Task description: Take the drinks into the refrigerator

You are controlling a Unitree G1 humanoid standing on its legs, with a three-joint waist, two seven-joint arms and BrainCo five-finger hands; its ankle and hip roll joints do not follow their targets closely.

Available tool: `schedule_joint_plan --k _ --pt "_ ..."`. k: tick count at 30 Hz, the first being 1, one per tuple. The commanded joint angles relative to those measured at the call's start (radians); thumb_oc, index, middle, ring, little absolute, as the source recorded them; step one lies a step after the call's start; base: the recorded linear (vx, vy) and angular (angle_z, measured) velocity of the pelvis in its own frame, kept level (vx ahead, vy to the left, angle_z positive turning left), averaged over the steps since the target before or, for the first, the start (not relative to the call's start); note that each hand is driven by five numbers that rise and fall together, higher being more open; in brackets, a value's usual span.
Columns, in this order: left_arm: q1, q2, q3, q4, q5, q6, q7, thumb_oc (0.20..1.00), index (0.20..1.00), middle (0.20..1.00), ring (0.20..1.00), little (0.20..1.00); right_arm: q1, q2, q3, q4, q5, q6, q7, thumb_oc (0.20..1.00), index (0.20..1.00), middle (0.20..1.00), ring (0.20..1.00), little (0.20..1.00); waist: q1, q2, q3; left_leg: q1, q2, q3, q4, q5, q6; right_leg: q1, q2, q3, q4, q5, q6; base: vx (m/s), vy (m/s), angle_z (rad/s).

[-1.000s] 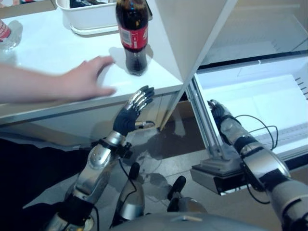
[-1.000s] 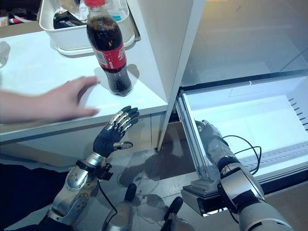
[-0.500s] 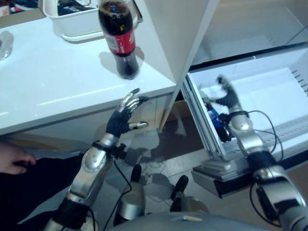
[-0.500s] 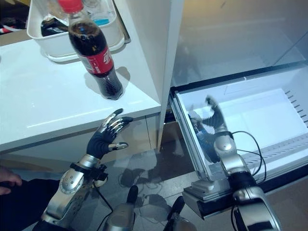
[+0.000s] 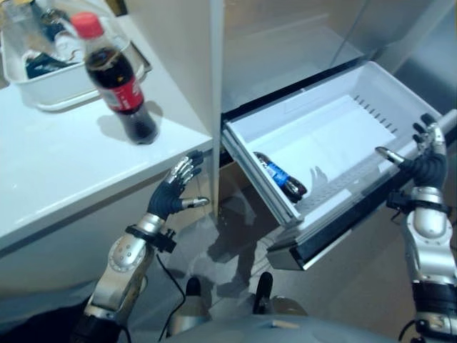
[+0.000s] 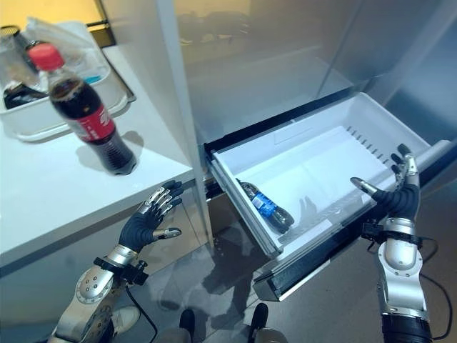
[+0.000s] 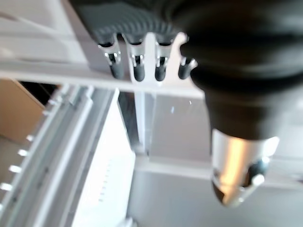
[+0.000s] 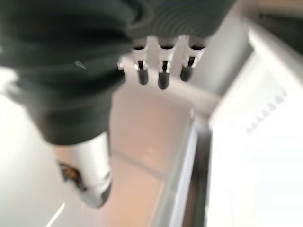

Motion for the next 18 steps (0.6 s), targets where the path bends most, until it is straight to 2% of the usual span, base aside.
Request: schedule_joint_plan --k 1,3,5,8,9,11,12,14,15,16,17,18 --pt "-0.018 -0.012 0.020 0.004 0.027 -0.039 -0.028 1.000 1.000 1.000 1.000 1.000 -0.010 -0.039 -0.118 0.022 0.097 -0.095 -0.056 1.000 1.000 1.000 1.000 1.000 -0.012 0.001 -0.047 -0.010 -0.066 -0.004 0.000 -0.079 0.087 0.008 0.039 0.009 0.071 -0.051 0.019 0.03 -0.010 -0.22" --pt "-0.019 -0.013 0.011 0.006 0.025 -0.036 -0.029 1.000 1.000 1.000 1.000 1.000 -0.004 -0.023 -0.144 0.067 0.130 -0.111 -0.083 1.000 1.000 1.000 1.000 1.000 -0.014 0.003 -0.049 -0.006 -0.066 0.000 0.000 -0.082 0.088 0.006 0.041 0.016 0.073 -0.051 0.019 0.02 0.003 -0.15" --pt "-0.016 -0.011 0.019 0.013 0.033 -0.035 -0.036 1.000 1.000 1.000 1.000 1.000 0.048 0.012 -0.174 0.149 0.110 -0.090 -0.100 1.000 1.000 1.000 1.000 1.000 -0.031 0.007 -0.052 0.001 -0.064 0.010 0.000 -0.085 0.089 0.004 0.043 0.027 0.076 -0.051 0.020 0.01 0.008 -0.07" --pt "-0.013 -0.011 0.014 0.024 0.031 -0.034 -0.038 1.000 1.000 1.000 1.000 1.000 0.071 0.030 -0.170 0.245 0.105 -0.076 -0.113 1.000 1.000 1.000 1.000 1.000 -0.031 0.008 -0.053 0.003 -0.063 0.017 0.000 -0.088 0.089 0.001 0.046 0.037 0.079 -0.051 0.021 -0.01 0.002 -0.18" --pt "-0.015 -0.010 0.019 0.022 0.035 -0.038 -0.045 1.000 1.000 1.000 1.000 1.000 0.097 0.045 -0.151 0.351 0.081 -0.045 -0.117 0.200 0.200 0.200 0.200 0.200 -0.034 0.009 -0.051 0.006 -0.062 0.021 0.000 -0.089 0.089 -0.001 0.047 0.040 0.082 -0.051 0.021 -0.03 0.009 -0.15" --pt "-0.015 -0.007 0.020 0.019 0.036 -0.042 -0.045 1.000 1.000 1.000 1.000 1.000 0.108 0.061 -0.138 0.408 0.089 -0.037 -0.107 0.200 0.200 0.200 0.200 0.200 -0.034 0.009 -0.051 0.007 -0.061 0.021 0.000 -0.089 0.090 -0.001 0.047 0.041 0.083 -0.050 0.022 -0.01 0.008 -0.05" --pt "-0.014 -0.001 0.025 0.013 0.041 -0.045 -0.052 1.000 1.000 1.000 1.000 1.000 0.122 0.058 -0.111 0.488 0.049 -0.007 -0.100 0.200 0.200 0.200 0.200 0.200 -0.032 0.009 -0.050 0.008 -0.061 0.021 0.000 -0.089 0.090 -0.001 0.048 0.042 0.085 -0.051 0.021 0.00 0.008 -0.04" --pt "-0.009 0.007 0.029 -0.015 0.017 -0.051 -0.065 1.000 1.000 1.000 1.000 1.000 0.091 0.061 0.010 0.691 -0.036 0.053 -0.083 0.200 0.200 0.200 0.200 0.200 -0.017 0.010 -0.045 0.010 -0.062 0.021 0.000 -0.089 0.089 0.001 0.046 0.039 0.087 -0.050 0.022 -0.01 0.004 -0.02" --pt "-0.008 0.008 0.032 -0.015 0.016 -0.051 -0.066 1.000 1.000 1.000 1.000 1.000 0.086 0.059 0.014 0.699 -0.034 0.050 -0.082 0.200 0.200 0.200 0.200 0.200 -0.019 0.009 -0.044 0.010 -0.062 0.021 0.000 -0.090 0.089 0.001 0.046 0.039 0.086 -0.050 0.022 0.00 0.000 0.00" --pt "-0.008 0.007 0.034 -0.021 0.008 -0.050 -0.066 1.000 1.000 1.000 1.000 1.000 0.072 0.066 0.060 0.718 -0.065 0.063 -0.066 0.200 0.200 0.200 0.200 0.200 -0.014 0.010 -0.042 0.010 -0.062 0.019 0.000 -0.089 0.089 0.002 0.045 0.037 0.086 -0.049 0.022 0.00 0.000 0.00" --pt "-0.013 0.014 0.027 -0.044 0.009 -0.053 -0.063 1.000 1.000 1.000 1.000 1.000 0.027 0.089 0.145 0.788 -0.095 0.082 -0.040 0.200 0.200 0.200 0.200 0.200 0.007 0.009 -0.038 0.008 -0.061 0.015 0.000 -0.086 0.088 0.004 0.042 0.027 0.085 -0.048 0.023 -0.01 -0.004 -0.03" --pt "-0.012 0.014 0.031 -0.045 0.009 -0.052 -0.063 1.000 1.000 1.000 1.000 1.000 0.021 0.088 0.149 0.796 -0.093 0.079 -0.040 0.200 0.200 0.200 0.200 0.200 0.005 0.008 -0.037 0.008 -0.061 0.015 0.000 -0.086 0.088 0.004 0.042 0.027 0.085 -0.048 0.023 0.00 0.000 0.00"
